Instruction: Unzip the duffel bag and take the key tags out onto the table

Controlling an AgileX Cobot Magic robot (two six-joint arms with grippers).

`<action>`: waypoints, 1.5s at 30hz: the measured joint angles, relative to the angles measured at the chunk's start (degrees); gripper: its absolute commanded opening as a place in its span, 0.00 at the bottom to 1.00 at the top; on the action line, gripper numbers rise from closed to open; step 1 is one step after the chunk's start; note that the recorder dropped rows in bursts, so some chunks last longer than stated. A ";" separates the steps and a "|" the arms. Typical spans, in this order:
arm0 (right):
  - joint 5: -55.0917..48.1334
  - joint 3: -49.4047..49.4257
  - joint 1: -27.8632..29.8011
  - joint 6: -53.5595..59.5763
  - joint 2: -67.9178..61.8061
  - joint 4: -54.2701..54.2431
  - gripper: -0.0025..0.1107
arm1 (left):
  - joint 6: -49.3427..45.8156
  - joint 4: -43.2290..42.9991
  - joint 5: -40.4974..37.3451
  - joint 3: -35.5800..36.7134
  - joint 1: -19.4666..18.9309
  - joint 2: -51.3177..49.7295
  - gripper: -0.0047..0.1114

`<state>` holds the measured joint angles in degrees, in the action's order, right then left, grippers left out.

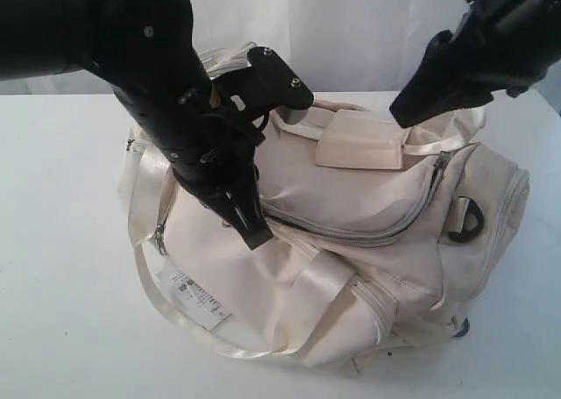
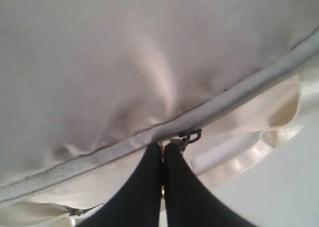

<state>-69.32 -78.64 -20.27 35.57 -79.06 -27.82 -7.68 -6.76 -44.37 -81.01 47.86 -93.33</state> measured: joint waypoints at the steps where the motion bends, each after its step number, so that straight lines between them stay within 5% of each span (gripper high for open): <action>1: -0.17 0.00 -1.10 0.80 0.00 0.00 0.33 | -0.10 0.63 0.10 0.00 0.00 0.00 0.04; 8: 1.00 2.66 -13.21 -3.73 0.00 13.44 0.33 | -1.37 3.16 0.65 0.00 0.00 0.00 0.04; 10: 2.97 4.19 -18.21 -8.62 0.00 23.29 0.39 | -1.50 3.41 1.33 0.00 0.00 0.00 0.04; 15: 10.07 9.61 -25.86 -7.81 0.00 28.14 0.53 | -1.61 4.10 2.35 0.00 0.00 0.00 0.04; 23: 19.36 15.99 -26.61 -5.40 0.26 30.69 0.69 | -1.61 4.38 2.22 0.48 0.00 -0.20 0.04; 37: 12.90 18.35 -26.61 -5.13 12.67 36.35 0.69 | -1.73 5.02 2.88 0.48 0.00 -0.20 0.04; 45: 24.33 27.61 -26.61 1.75 13.88 36.35 0.69 | -1.73 5.14 2.88 0.48 0.00 -0.20 0.04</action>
<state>-44.98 -51.03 -46.88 37.32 -65.18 8.53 -9.42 -1.62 -41.49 -80.53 47.86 -93.53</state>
